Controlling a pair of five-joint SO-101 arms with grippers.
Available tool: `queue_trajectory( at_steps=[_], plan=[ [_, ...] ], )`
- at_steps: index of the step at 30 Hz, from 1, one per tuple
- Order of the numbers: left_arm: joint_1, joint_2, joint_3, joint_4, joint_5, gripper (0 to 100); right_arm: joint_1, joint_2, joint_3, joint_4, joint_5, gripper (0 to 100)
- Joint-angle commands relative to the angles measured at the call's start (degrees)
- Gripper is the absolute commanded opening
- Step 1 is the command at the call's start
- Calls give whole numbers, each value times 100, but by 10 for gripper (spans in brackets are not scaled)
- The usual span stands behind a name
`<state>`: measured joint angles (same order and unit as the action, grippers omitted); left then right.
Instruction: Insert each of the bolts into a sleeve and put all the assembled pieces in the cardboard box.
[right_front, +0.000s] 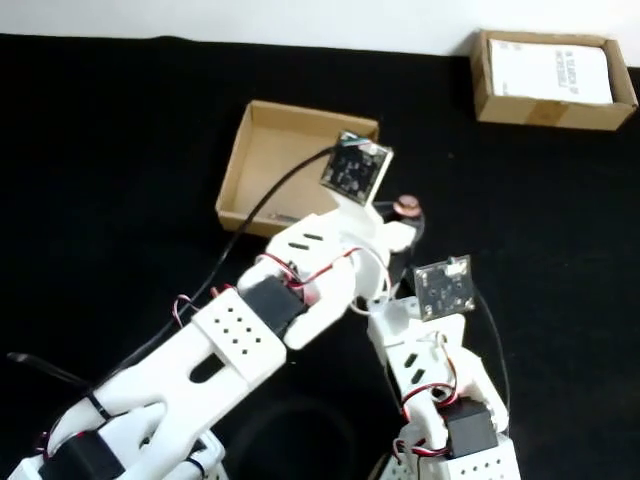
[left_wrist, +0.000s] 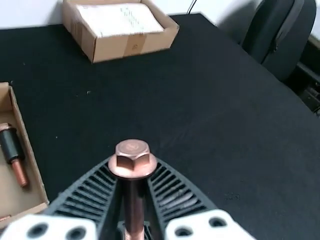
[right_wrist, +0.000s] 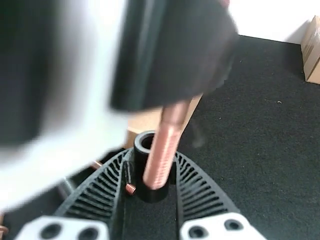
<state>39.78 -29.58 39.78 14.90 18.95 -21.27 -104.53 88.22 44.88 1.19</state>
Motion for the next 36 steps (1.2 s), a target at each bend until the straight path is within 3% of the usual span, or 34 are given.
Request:
queue_trajectory(
  at_steps=[1, 7, 12, 36],
  plan=[
    [-242, -4, -585, -343, 26, 8, -22, -40, -92, -101, -18, 7],
    [-418, -13, -1323, 167, 44, 8, -22, -40, -101, -101, -26, 7],
    [-356, 4, -998, 229, 53, 8, -22, -40, -110, -101, -26, 7],
    [-356, 22, -31, -352, 62, 8, 171, -22, -462, -84, -26, 7]
  ],
)
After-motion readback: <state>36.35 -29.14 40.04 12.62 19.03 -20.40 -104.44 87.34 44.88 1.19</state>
